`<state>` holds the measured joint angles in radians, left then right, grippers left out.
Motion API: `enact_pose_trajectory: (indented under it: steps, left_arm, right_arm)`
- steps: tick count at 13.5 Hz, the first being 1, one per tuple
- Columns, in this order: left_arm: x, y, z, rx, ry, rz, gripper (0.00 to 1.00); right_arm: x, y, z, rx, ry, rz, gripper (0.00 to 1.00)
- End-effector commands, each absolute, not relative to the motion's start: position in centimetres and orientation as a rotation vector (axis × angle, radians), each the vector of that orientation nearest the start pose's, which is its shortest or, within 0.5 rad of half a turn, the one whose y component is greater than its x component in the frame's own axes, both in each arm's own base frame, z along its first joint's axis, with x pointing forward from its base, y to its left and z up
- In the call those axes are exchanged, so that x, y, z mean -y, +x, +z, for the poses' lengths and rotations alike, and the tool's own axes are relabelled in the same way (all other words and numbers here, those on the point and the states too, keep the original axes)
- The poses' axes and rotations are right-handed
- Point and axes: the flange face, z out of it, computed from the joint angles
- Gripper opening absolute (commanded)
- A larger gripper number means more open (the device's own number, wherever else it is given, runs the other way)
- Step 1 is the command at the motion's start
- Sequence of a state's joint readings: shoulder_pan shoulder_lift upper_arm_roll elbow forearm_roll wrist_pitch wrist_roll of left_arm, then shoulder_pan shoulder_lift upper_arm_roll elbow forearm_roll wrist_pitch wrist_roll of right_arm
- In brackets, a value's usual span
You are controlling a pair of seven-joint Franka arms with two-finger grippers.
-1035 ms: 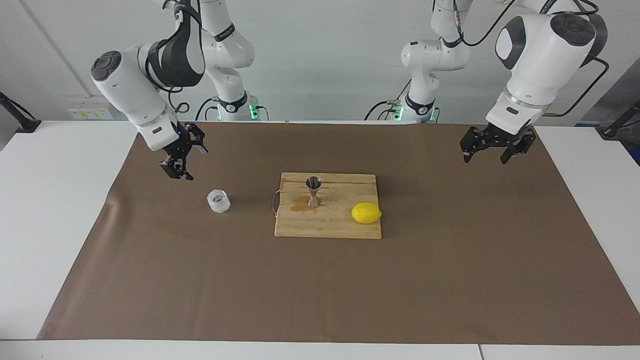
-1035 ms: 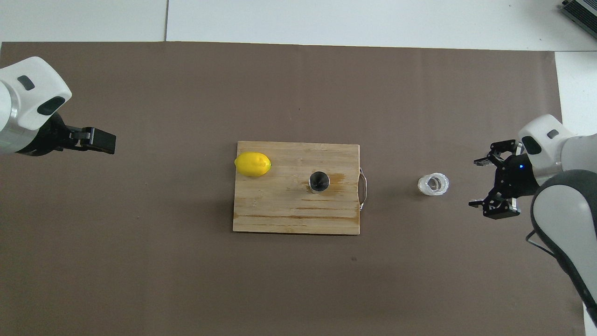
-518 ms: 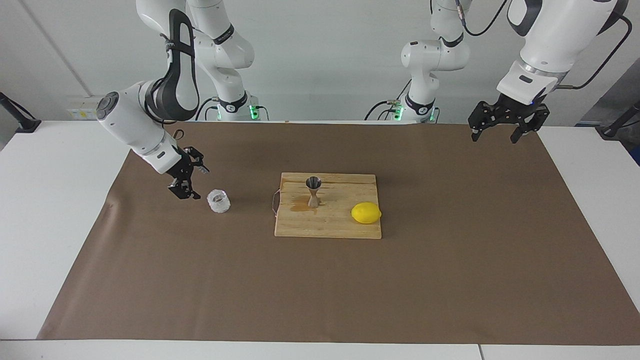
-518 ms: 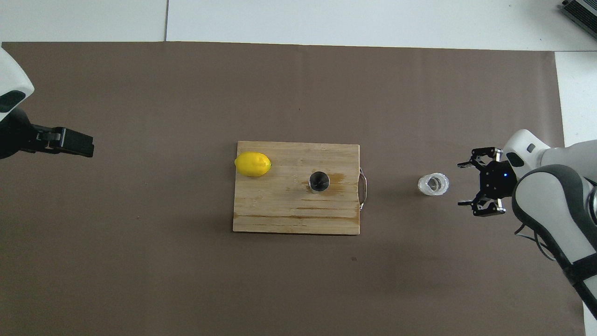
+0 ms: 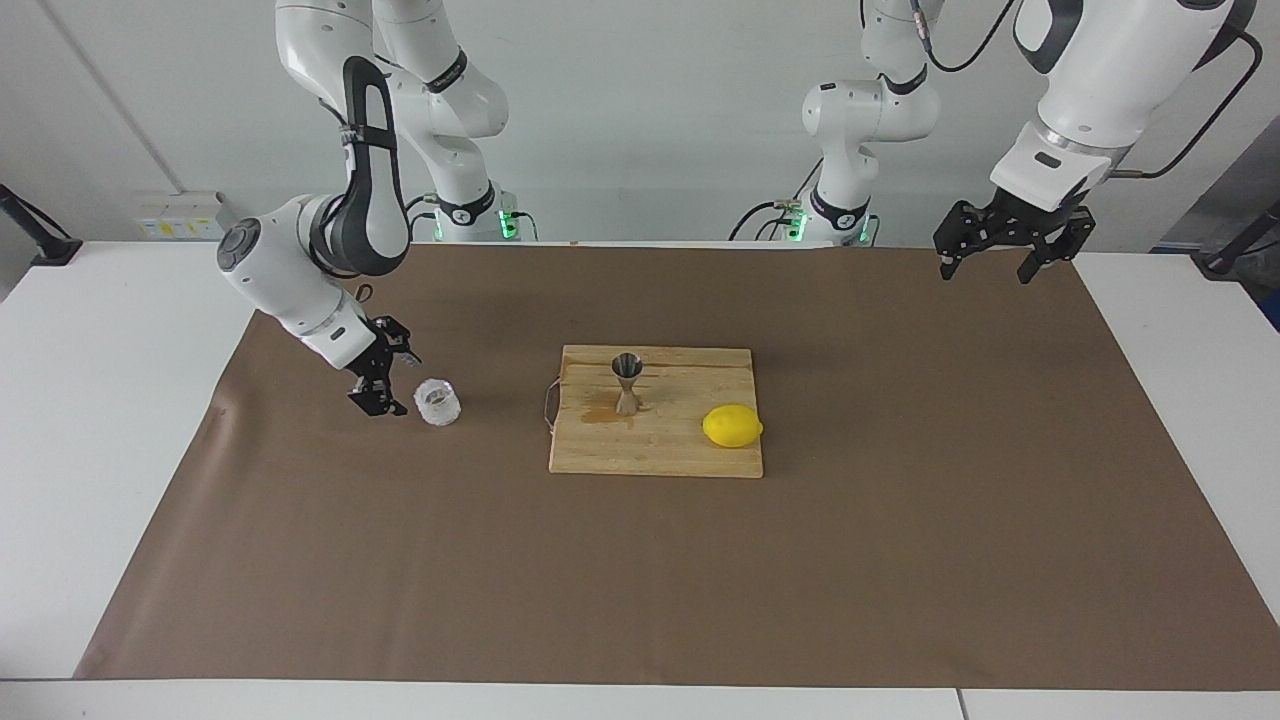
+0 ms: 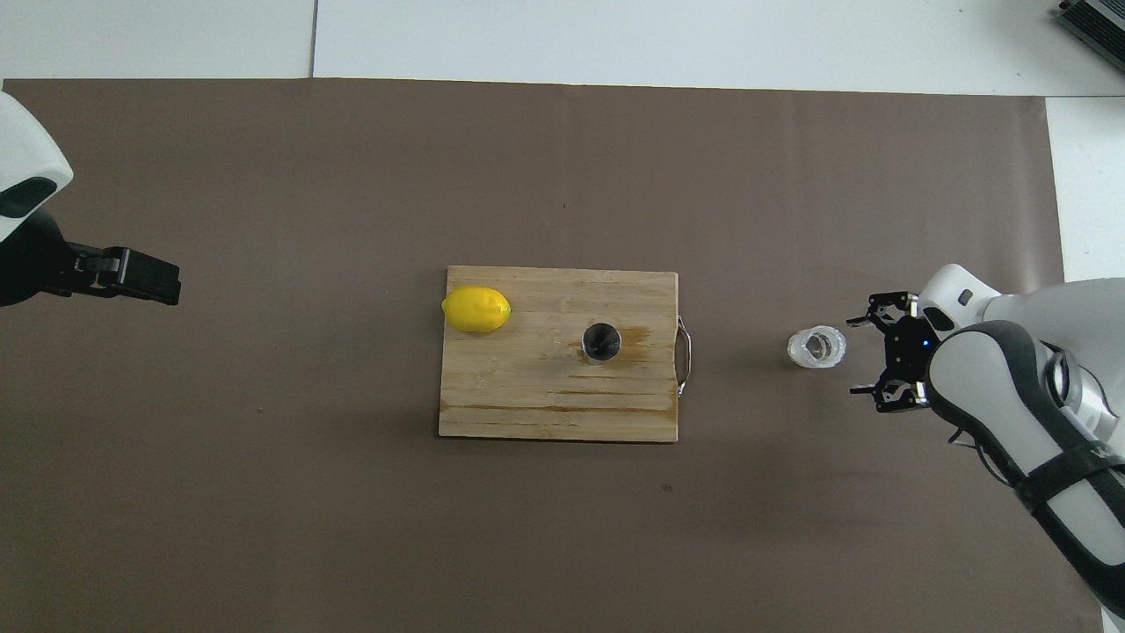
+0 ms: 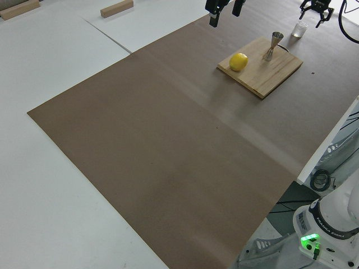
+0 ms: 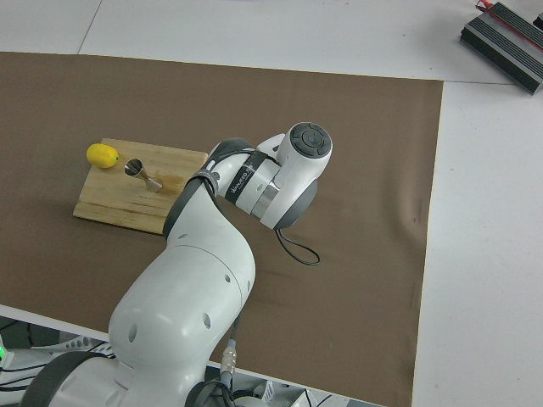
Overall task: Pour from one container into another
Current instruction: 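Lower the right gripper onto the white cup and close it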
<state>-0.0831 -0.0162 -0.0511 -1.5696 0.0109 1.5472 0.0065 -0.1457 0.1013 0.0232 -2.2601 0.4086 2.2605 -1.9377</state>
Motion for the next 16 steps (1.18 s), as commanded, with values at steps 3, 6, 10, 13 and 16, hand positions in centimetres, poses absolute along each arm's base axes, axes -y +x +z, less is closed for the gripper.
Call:
enact_pose_trajectory:
  steps: [3,6,10,13,16]
  left_arm:
    - [7.0,53.4,63.0,-0.226,-3.128,0.033,1.00]
    - [7.0,52.8,62.5,-0.235,-3.127,0.050,1.00]
    - [6.6,52.0,61.7,-0.268,-3.126,0.014,1.00]
    - [6.5,52.3,62.7,-0.250,-3.132,0.010,1.00]
    - [6.7,52.4,63.2,-0.253,-3.137,0.005,1.00]
  right_arm:
    - [5.4,51.9,28.8,2.011,-2.050,-0.359,1.00]
    - [4.8,51.9,27.8,1.991,-2.011,-0.430,1.00]
    - [4.1,51.9,27.1,1.962,-2.008,-0.440,1.00]
    - [3.9,51.7,26.7,1.953,-1.998,-0.447,1.00]
    - [3.9,51.3,25.4,1.941,-1.987,-0.426,1.00]
